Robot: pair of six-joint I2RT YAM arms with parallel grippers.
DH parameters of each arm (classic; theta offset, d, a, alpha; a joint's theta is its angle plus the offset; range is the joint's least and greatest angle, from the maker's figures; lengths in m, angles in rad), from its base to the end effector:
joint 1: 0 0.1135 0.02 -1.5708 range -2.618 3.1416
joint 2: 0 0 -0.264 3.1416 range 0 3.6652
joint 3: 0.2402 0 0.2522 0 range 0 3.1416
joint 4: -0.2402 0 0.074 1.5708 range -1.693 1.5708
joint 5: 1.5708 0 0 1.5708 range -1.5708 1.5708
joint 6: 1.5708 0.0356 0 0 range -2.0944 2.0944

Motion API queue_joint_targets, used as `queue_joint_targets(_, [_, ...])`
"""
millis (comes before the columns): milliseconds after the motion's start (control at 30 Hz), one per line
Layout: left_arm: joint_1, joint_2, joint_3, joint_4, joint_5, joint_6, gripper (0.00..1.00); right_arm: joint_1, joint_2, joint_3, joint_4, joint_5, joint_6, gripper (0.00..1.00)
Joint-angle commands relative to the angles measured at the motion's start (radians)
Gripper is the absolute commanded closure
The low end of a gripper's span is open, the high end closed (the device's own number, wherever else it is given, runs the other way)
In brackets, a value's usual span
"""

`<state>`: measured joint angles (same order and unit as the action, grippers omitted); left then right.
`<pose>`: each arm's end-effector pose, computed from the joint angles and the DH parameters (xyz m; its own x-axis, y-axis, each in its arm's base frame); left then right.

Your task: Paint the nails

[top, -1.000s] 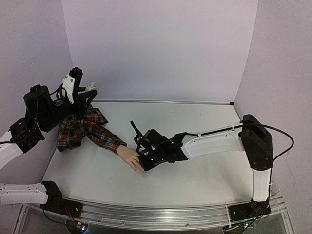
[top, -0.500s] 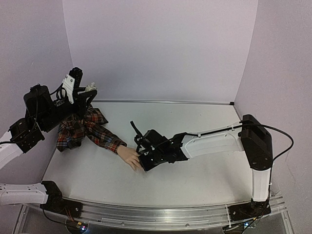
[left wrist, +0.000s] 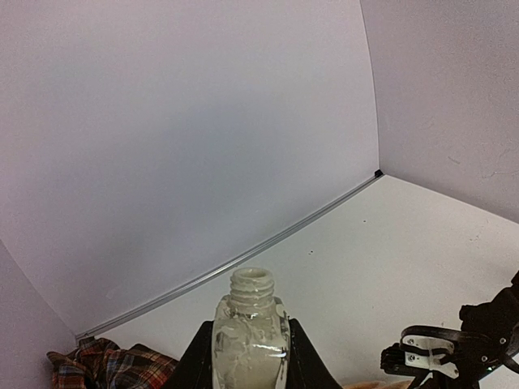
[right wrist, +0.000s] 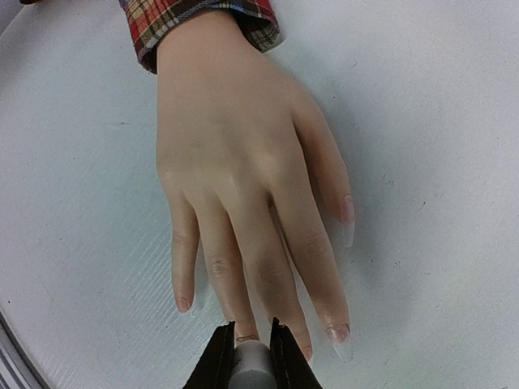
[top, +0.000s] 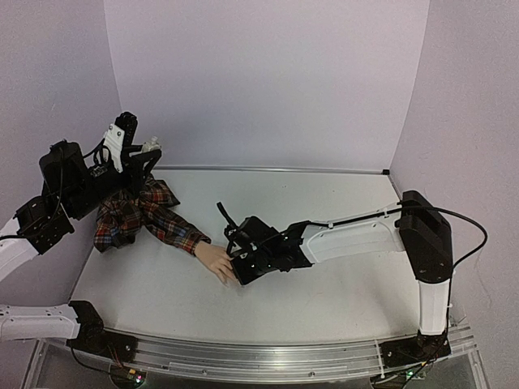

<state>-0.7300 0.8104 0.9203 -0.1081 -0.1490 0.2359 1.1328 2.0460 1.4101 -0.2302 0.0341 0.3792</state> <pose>0.1408 -0.1189 0.3915 0.1296 0.1942 -0.9724 0.5334 0.8130 0.2335 0.1896 0.4020 0.1676 -0.6317 -0.4766 -0.6114 -0.7125 0.6677 0.2157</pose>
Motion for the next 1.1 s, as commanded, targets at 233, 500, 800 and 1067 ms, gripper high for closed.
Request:
queue_joint_targets(233, [0.003,-0.022,0.048,0.018,0.008,0.001,1.00,-0.003,0.017,0.012,-0.013,0.030,0.016,1.00])
queue_joint_targets(500, [0.003,-0.022,0.049,0.018,0.009,0.001,1.00,-0.003,0.023,0.015,-0.017,0.030,0.016,1.00])
queue_joint_targets(800, [0.003,-0.022,0.050,0.018,0.010,0.001,1.00,-0.003,0.026,0.016,-0.021,0.030,0.017,1.00])
queue_joint_targets(1067, [0.003,-0.020,0.050,0.019,0.009,-0.001,1.00,-0.002,0.010,0.009,-0.023,0.032,0.016,1.00])
